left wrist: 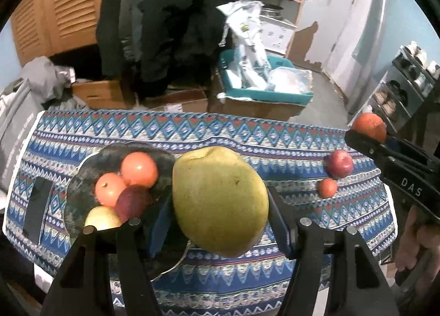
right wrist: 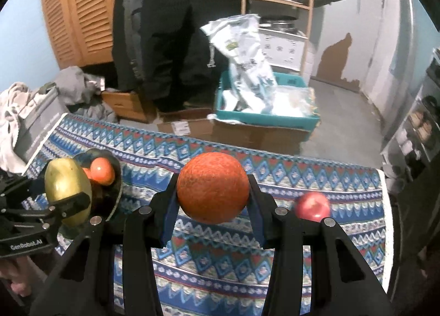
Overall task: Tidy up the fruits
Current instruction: 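Lift the pear and small orange with both tools and carry them toward the plate, then lower the pear and small orange onto the plate and open both tools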
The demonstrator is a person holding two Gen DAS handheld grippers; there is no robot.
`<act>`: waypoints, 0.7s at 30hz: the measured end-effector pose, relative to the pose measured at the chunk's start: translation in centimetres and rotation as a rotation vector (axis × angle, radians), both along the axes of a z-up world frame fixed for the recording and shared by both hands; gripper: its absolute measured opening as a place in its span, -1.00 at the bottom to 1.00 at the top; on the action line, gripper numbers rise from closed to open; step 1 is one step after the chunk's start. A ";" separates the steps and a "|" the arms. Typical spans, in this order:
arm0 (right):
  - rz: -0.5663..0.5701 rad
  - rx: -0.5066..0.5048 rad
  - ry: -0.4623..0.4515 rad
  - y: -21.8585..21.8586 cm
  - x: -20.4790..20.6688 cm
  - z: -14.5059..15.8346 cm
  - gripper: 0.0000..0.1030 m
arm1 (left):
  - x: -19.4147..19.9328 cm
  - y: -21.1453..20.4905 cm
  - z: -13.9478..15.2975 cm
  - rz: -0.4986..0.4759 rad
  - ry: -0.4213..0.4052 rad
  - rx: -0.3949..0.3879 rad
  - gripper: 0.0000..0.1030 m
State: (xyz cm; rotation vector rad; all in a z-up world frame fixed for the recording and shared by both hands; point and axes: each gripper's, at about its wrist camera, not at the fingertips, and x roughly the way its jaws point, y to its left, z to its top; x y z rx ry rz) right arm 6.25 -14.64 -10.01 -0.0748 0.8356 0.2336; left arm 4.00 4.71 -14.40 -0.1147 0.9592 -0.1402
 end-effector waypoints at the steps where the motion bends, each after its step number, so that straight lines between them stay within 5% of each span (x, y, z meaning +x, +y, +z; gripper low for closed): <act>1: 0.009 0.000 0.003 0.6 0.2 -0.2 -0.14 | 0.0 0.4 -0.2 0.007 0.003 0.000 0.28; 21: 0.172 -0.001 0.103 10.1 2.8 -4.6 -0.14 | -0.9 7.2 -5.5 0.135 0.106 0.061 0.28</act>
